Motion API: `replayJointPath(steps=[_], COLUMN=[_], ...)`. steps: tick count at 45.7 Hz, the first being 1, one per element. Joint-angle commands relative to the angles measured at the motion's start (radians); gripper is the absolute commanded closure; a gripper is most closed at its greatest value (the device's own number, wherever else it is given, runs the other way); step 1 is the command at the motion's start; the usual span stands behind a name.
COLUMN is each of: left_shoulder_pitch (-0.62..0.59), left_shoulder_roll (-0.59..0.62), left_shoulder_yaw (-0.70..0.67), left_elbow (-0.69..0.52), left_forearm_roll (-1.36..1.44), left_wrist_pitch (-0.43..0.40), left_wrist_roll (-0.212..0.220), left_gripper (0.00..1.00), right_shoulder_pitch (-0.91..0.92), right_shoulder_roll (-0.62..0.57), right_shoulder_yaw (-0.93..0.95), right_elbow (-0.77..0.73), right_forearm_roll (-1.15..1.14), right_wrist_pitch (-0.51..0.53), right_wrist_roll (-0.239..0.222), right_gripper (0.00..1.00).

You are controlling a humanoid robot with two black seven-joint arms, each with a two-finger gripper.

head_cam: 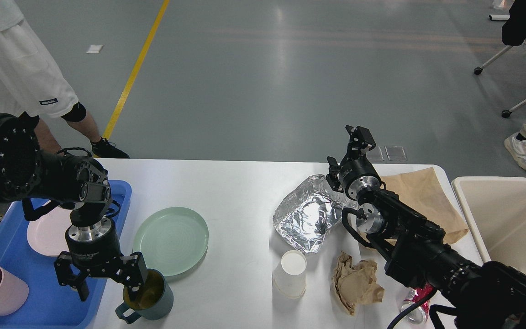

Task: Tidy desktop
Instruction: 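Reach the left gripper down to the dark green mug and grasp it, then carry the dark green mug with the left gripper onto the blue tray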

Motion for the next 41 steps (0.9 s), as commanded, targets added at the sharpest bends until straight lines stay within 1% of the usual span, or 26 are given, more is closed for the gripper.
replayJointPath(steps=[1, 9, 14, 21, 27, 32, 38, 41], left_shoulder_pitch=[0.018, 0.024, 0.055, 0.073, 0.090, 0.098, 0.122, 0.124], left_shoulder_roll=[-0.007, -0.012, -0.012, -0.030, -0.050, -0.064, -0.064, -0.064], left_shoulder_yaw=[-0.014, -0.014, -0.016, -0.017, -0.019, -0.026, -0.080, -0.086], left_elbow=[0.019, 0.035, 0.081, 0.105, 0.107, 0.107, 0.108, 0.108], left_forearm_roll=[-0.009, -0.010, -0.010, -0.010, -0.010, -0.010, -0.010, -0.010], left_wrist_pitch=[-0.003, 0.005, 0.015, 0.077, 0.147, 0.189, 0.193, 0.180], left_wrist_roll=[-0.002, -0.001, 0.001, 0.001, 0.001, 0.001, 0.002, 0.002], left_gripper=[0.04, 0.04, 0.04, 0.04, 0.04, 0.06, 0.16, 0.27], right_shoulder_pitch=[0.000, 0.000, 0.000, 0.000, 0.000, 0.000, 0.000, 0.000], right_shoulder_roll=[0.000, 0.000, 0.000, 0.000, 0.000, 0.000, 0.000, 0.000], right_shoulder_yaw=[0.000, 0.000, 0.000, 0.000, 0.000, 0.000, 0.000, 0.000], right_elbow=[0.000, 0.000, 0.000, 0.000, 0.000, 0.000, 0.000, 0.000], right_forearm_roll=[0.001, -0.001, -0.001, 0.001, -0.001, 0.001, -0.001, 0.001], right_wrist_pitch=[0.000, 0.001, 0.001, 0.000, 0.000, 0.000, 0.000, 0.000], right_wrist_roll=[0.000, 0.000, 0.000, 0.000, 0.000, 0.000, 0.000, 0.000], right_gripper=[0.00, 0.00, 0.00, 0.00, 0.00, 0.00, 0.00, 0.00])
